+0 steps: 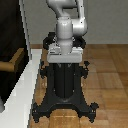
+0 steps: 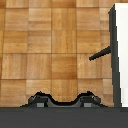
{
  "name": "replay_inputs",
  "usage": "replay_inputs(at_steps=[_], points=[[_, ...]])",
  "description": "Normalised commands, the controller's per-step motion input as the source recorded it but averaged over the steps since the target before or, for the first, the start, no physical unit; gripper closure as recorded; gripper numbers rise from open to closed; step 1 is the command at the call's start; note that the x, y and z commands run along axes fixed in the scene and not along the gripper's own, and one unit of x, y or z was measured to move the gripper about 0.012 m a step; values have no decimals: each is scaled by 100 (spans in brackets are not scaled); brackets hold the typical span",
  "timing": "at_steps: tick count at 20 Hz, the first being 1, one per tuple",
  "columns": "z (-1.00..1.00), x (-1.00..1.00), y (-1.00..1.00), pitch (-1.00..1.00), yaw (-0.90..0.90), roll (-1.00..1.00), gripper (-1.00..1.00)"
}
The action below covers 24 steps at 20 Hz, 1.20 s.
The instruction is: Open the door by pressing down and pulling on the handle.
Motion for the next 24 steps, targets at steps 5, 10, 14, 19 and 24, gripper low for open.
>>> replay_inputs(at_steps=[5,10,14,19,24], points=[[0,0,0,0,0,0,-100],[20,0,0,0,0,0,-100],[100,0,0,0,0,0,-100],[60,0,0,0,0,0,-100],[80,0,0,0,0,0,-100]])
